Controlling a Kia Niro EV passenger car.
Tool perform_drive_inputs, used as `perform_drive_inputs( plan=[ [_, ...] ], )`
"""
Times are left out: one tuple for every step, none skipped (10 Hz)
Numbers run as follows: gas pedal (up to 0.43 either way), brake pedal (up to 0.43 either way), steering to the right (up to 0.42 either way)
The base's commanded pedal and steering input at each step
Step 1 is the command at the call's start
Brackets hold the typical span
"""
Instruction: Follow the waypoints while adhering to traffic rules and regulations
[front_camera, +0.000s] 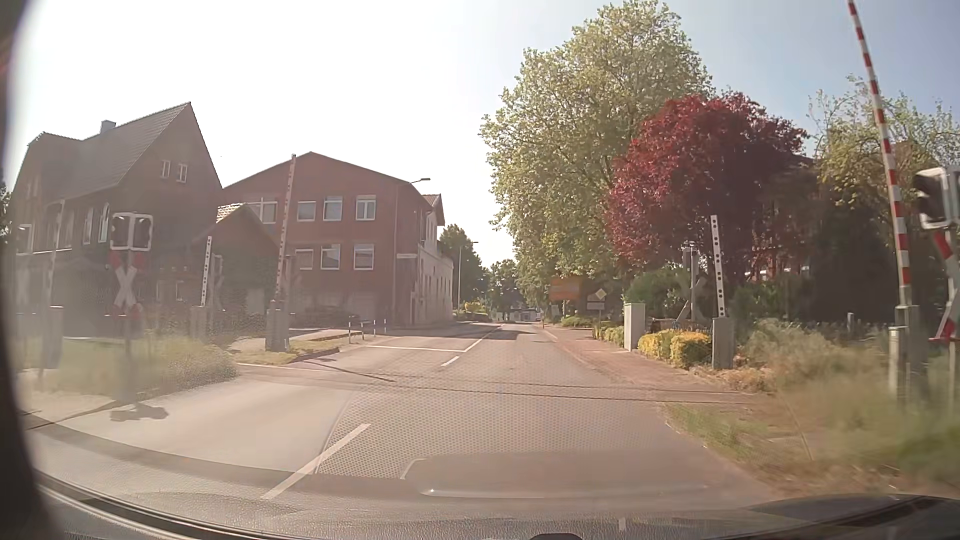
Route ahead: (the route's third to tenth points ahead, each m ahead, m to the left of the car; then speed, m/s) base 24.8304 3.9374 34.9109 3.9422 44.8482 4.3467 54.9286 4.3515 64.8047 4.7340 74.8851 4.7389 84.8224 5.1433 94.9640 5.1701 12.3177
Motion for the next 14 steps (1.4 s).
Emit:
perform_drive_inputs(
  plan=[
    [0.067,0.0,0.004],
    [0.067,0.0,0.003],
    [0.067,0.0,0.003],
    [0.067,0.0,0.003],
    [0.067,0.0,0.002],
    [0.079,0.0,0.001],
    [0.079,0.0,0.001],
    [0.087,0.0,0.001],
    [0.118,0.0,0.001],
    [0.118,0.0,-0.001],
    [0.118,0.0,-0.001],
    [0.118,0.0,0.0],
    [0.118,0.0,0.0],
    [0.118,0.0,0.004]
  ],
)
